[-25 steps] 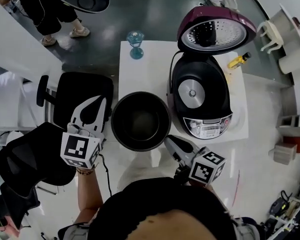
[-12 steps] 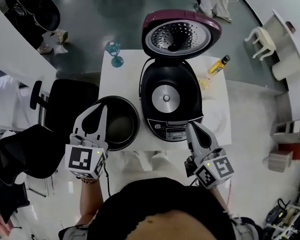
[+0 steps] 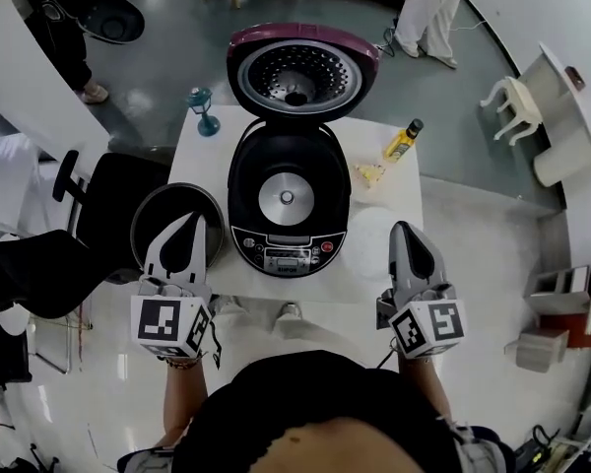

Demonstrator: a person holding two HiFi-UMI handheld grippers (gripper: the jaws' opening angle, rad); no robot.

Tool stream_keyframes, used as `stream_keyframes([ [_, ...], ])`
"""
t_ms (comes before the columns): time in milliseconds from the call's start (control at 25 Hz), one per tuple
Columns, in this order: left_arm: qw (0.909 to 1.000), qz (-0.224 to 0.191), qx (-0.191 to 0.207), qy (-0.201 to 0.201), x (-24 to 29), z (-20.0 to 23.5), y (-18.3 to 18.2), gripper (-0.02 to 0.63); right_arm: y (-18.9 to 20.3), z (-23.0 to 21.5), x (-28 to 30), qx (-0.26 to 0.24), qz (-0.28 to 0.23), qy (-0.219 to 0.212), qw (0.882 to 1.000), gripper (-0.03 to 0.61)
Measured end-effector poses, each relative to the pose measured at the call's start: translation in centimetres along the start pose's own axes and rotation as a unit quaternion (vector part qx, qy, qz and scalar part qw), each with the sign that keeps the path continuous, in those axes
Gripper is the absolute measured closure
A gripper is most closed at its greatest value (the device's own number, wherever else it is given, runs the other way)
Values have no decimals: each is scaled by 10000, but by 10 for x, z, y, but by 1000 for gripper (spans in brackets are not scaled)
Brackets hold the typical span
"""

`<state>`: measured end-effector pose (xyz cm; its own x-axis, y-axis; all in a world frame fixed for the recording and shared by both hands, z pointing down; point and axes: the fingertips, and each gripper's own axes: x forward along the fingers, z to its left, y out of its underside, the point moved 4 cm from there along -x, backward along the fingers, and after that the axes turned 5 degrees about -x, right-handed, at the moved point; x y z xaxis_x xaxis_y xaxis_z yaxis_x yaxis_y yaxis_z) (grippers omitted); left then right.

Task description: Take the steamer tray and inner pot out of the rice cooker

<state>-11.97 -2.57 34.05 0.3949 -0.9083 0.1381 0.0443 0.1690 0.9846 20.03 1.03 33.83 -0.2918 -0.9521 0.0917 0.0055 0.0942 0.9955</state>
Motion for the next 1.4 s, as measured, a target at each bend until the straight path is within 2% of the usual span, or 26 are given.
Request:
stream_keyframes([
  [200,9999,-82,19,-136,-8,-30,4,611,-8,-8,-4,-200,-390,8,9990,574],
  [400,9998,-67,51,-177,-15,-39,5,611,-4,-4,-6,-167,-508,42,9986,574],
  [640,9997,17,80,-212,-18,-37,8,611,8,6,-3,-129,-342,10,9993,574],
  [1000,9998,116,123,-121,-19,-35,14,611,8,9,-5,-234,-161,273,9992,574],
  [1400,9997,123,131,-191,-23,-31,20,611,16,12,-3,-295,-49,201,9994,574],
])
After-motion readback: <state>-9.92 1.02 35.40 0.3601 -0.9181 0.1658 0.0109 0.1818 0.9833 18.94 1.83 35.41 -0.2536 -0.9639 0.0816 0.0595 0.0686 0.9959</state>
